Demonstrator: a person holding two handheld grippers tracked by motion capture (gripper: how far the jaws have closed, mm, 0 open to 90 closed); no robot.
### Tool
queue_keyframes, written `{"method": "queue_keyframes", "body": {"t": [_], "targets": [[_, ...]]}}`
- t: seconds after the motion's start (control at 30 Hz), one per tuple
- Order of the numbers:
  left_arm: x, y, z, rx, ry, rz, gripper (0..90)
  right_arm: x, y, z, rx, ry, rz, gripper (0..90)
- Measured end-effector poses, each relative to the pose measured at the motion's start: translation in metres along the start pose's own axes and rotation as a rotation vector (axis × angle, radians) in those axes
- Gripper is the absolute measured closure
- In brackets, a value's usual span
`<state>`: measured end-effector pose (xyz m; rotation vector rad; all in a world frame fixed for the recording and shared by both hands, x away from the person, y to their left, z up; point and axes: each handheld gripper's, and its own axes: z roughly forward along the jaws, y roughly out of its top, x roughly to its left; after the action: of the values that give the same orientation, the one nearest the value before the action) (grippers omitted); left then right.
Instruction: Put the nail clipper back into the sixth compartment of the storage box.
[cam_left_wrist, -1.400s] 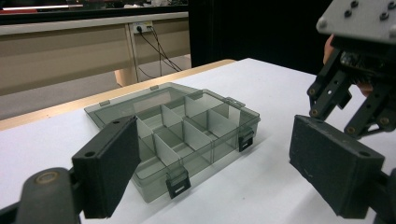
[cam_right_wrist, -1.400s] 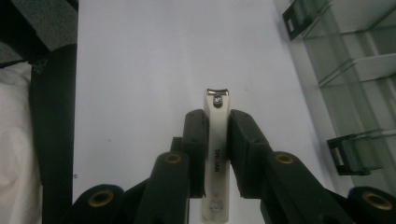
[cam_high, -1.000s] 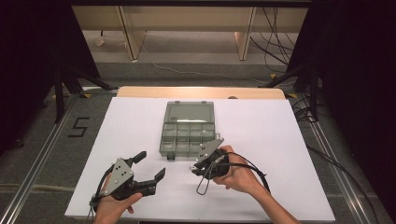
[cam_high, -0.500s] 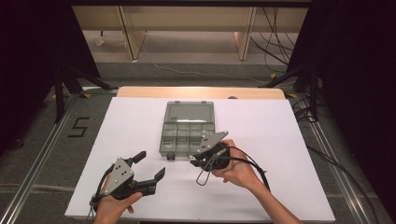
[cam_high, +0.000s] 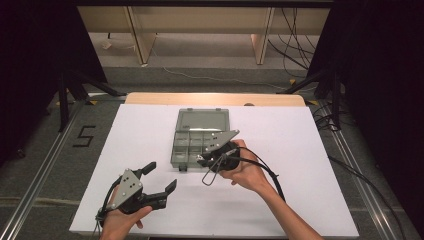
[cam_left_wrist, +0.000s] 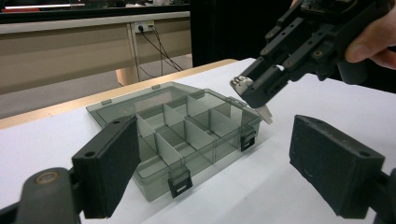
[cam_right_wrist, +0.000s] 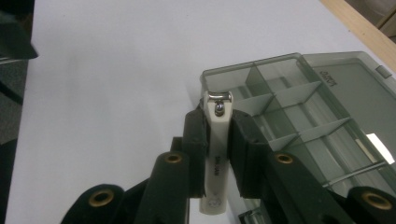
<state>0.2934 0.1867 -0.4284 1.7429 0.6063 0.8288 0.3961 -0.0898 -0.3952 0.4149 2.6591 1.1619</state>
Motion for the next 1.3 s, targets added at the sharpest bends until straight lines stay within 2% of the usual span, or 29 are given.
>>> {"method": "queue_keyframes", "body": {"t": [0.23, 0.67, 0.73, 0.77, 0.83, 0.87, 0.97, 1.03, 1.07, 1.13, 1.3], "targets": [[0.0, 0.0, -0.001, 0.004, 0.002, -0.001, 15.8, -0.008, 0.007, 0.007, -0.014, -0.016, 0.025, 77.3], [0.0, 0.0, 0.0, -0.003, -0.001, -0.001, 15.8, -0.015, 0.018, 0.02, -0.031, -0.039, 0.033, 77.3], [-0.001, 0.0, 0.0, -0.004, -0.001, -0.002, 15.8, -0.016, 0.018, 0.02, -0.021, -0.03, 0.031, 77.3], [-0.001, 0.0, 0.0, -0.005, -0.001, -0.003, 15.8, -0.016, 0.02, 0.023, -0.031, -0.045, 0.031, 77.3], [0.0, 0.0, 0.0, -0.004, 0.0, -0.003, 15.8, -0.016, 0.021, 0.024, -0.022, -0.035, 0.036, 77.3], [-0.01, -0.002, 0.0, 0.002, -0.035, -0.129, 15.8, -0.016, 0.022, 0.025, -0.028, -0.04, 0.034, 77.3], [-0.006, -0.001, 0.0, 0.002, -0.008, -0.077, 15.8, -0.017, 0.024, 0.029, -0.022, -0.034, 0.033, 77.3], [-0.005, -0.001, -0.001, 0.004, 0.001, -0.067, 15.8, -0.018, 0.026, 0.032, -0.013, -0.028, 0.039, 77.3], [-0.001, 0.0, -0.001, -0.002, 0.009, -0.013, 15.8, -0.018, 0.028, 0.036, -0.017, -0.035, 0.045, 77.3], [0.0, 0.0, 0.0, -0.005, -0.004, 0.001, 15.8, -0.02, 0.028, 0.037, -0.014, -0.034, 0.04, 77.3], [0.0, 0.0, 0.0, -0.005, -0.002, -0.002, 15.8, -0.021, 0.03, 0.048, -0.006, -0.039, 0.053, 77.3]]}}
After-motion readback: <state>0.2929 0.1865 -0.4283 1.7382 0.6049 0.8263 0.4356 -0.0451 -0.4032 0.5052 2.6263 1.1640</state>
